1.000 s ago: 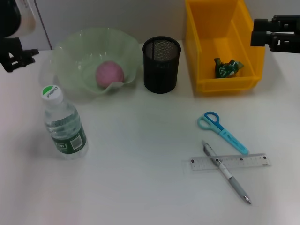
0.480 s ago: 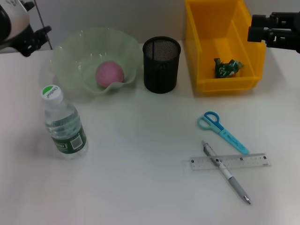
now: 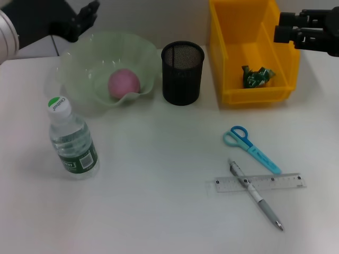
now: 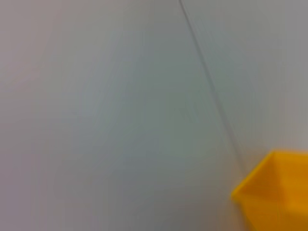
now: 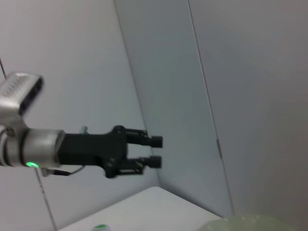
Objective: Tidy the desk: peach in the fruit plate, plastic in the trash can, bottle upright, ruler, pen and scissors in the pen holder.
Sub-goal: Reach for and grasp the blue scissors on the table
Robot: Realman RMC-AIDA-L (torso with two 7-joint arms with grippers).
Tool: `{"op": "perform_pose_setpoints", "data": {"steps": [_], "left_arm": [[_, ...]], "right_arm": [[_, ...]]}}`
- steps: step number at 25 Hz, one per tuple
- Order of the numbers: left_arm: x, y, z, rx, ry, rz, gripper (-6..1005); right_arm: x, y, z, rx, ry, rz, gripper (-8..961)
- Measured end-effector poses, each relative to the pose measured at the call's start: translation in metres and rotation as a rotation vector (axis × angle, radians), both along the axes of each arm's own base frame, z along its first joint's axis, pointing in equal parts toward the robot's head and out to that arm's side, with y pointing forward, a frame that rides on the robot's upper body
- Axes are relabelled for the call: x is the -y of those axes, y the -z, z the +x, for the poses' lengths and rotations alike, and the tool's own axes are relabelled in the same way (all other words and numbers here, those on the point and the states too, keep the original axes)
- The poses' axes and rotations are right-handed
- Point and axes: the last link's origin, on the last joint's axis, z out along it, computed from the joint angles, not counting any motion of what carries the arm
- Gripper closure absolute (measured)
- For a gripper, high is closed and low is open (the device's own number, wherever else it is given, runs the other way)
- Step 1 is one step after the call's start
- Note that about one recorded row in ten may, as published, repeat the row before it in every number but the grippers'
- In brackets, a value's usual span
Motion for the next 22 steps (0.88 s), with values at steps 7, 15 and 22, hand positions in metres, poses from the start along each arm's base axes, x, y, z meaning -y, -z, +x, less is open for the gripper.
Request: {"op": "perform_pose_setpoints", "data": {"steps": [7, 15, 22], "left_arm": [[0.014, 0.0, 0.0, 0.257, 0.0, -0.168, 500], [0.022, 0.012, -0.023, 0.297, -0.042, -0.24, 500], [0.024, 0.021, -0.034, 0.301, -0.003, -0.239, 499]], "right_arm": [[-0.007, 0.012, 0.002, 0.06, 0.033, 0.008, 445], [-0.012, 0.024, -0.012, 0.198, 0.129, -0.083, 445], [-0.017, 0.023, -0.049, 0.325, 0.272, -0.107, 445]]}}
